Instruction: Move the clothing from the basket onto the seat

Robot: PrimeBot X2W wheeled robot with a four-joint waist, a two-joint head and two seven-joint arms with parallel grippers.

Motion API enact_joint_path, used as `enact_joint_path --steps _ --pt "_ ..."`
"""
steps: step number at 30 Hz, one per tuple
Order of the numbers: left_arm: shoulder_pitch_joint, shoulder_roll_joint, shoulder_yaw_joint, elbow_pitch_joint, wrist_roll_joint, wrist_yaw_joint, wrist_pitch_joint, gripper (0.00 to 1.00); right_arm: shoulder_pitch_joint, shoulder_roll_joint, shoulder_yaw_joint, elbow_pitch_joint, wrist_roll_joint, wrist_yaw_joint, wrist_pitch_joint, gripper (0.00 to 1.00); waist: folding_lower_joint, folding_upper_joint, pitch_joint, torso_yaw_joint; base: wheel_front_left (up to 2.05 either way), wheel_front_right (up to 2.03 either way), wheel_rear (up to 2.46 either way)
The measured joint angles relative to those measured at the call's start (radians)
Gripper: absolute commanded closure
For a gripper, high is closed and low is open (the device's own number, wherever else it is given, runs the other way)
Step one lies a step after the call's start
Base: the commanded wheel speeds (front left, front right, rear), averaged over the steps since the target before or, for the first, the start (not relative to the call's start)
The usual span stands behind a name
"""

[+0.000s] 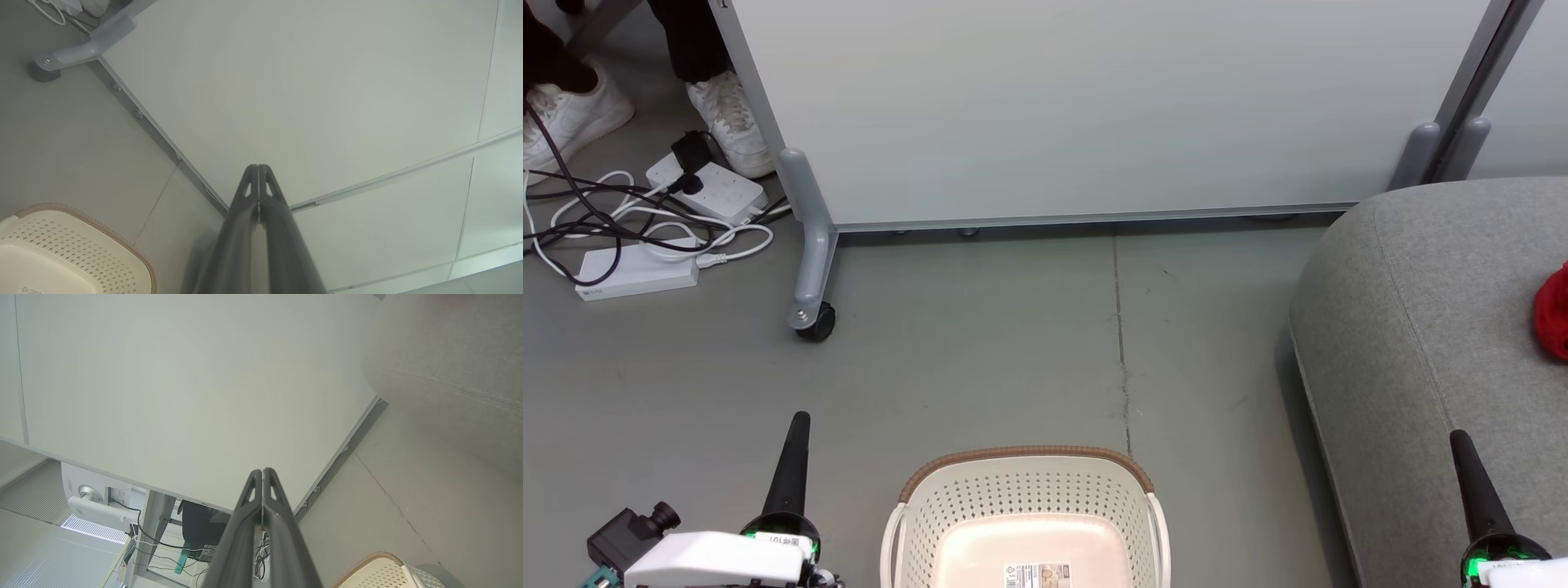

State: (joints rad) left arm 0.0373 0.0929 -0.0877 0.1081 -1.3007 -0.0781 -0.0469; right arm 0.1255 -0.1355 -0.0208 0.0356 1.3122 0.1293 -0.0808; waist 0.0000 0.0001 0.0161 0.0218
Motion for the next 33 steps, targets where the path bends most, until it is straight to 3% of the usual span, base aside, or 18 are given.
enact_joint_path --steps 33 --pt "0.012 0.013 0.038 -0.053 -0.261 -0.004 0.062 1.00 0.033 -0.035 0.002 -0.057 0.310 0.000 0.024 1.00 0.0000 0.0000 -0.011 -0.014 0.00 0.00 0.00"
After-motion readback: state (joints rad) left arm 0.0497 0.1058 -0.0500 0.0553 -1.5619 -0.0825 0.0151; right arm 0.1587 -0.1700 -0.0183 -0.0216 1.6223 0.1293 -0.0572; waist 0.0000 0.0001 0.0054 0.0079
